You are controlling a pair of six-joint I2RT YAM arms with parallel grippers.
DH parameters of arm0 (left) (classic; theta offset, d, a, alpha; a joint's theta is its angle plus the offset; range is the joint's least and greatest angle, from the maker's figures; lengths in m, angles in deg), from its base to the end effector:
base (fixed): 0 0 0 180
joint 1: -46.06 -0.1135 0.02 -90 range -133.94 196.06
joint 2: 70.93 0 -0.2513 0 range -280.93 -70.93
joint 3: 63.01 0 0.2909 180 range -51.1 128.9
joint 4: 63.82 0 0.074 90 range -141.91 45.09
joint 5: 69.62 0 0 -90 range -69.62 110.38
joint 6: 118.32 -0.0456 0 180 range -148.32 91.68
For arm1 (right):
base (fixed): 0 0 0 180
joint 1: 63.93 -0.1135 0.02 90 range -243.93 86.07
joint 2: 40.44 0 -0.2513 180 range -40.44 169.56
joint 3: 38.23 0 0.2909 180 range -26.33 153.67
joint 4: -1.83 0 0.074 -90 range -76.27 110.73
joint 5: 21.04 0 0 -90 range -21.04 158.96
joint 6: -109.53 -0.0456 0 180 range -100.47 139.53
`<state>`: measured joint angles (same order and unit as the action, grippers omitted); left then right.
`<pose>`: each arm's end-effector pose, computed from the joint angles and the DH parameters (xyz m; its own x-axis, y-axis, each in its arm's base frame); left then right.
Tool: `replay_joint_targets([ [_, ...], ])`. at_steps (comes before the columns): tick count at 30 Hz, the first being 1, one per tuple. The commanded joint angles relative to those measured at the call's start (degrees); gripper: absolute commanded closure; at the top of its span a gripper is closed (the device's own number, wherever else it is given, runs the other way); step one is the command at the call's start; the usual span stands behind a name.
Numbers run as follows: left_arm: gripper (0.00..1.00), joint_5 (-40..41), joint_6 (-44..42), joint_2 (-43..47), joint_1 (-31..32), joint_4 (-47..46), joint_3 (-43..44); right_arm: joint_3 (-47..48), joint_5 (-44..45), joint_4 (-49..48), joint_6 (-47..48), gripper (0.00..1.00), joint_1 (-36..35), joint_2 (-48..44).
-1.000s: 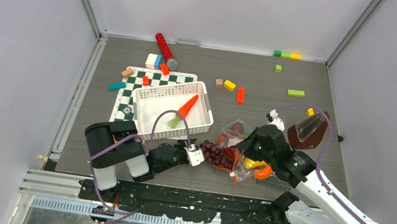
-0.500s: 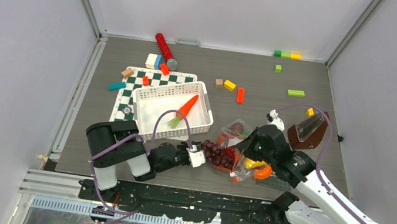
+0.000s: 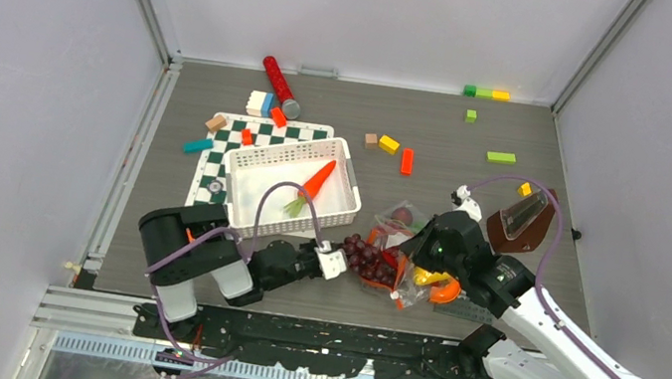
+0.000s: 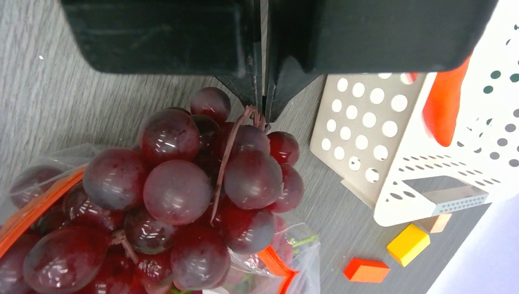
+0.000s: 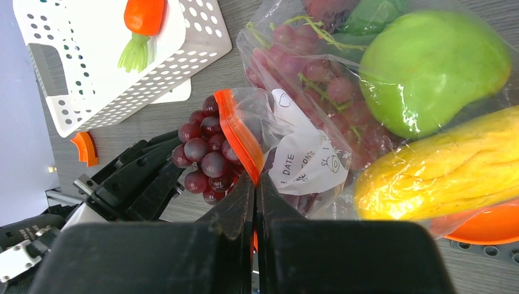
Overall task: Open the zip-top bag and remove the fake food
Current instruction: Pick up the fake fruit from the zipper food storage bag.
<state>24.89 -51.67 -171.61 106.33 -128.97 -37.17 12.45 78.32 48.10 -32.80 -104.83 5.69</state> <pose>0.1323 -0.2243 0.0596 0.2512 0.3568 -0.8998 0.7926 0.4578 0.4028 0.1747 0.1415 0.2386 -0.7461 0.3870 -0.5418 0.0594 0.8492 0.5247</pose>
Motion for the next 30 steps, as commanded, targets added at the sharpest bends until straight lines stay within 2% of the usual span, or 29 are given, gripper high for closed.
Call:
replay_joint_targets([
  [1,1.0,-0.9,3.0,4.4,-0.2,-4.9,-1.4,3.0,1.6,-0.1,0.8,1.0,0.2,-0.6],
  [4,1.0,-1.7,5.3,7.9,-0.2,-4.2,-2.8,3.8,2.8,0.9,0.9,1.0,0.1,-0.9],
  [7,1.0,-3.3,6.5,13.3,-0.2,0.5,-3.5,4.1,3.9,1.4,0.8,1.0,0.1,-1.2],
  [14,1.0,-6.7,4.5,34.3,-0.1,29.7,-0.2,3.7,4.9,1.8,0.2,1.0,0.1,-1.5],
  [21,1.0,-1.7,3.0,51.7,-0.1,45.0,0.3,3.2,5.1,1.5,-0.1,1.0,0.1,-1.9],
  [26,1.0,0.7,3.3,61.5,-0.1,51.2,1.1,2.9,5.3,1.6,-0.1,1.0,0.1,-2.4],
  [30,1.0,2.9,4.7,66.0,-0.1,53.5,2.0,2.5,5.5,1.7,-0.2,1.0,0.1,-3.0],
])
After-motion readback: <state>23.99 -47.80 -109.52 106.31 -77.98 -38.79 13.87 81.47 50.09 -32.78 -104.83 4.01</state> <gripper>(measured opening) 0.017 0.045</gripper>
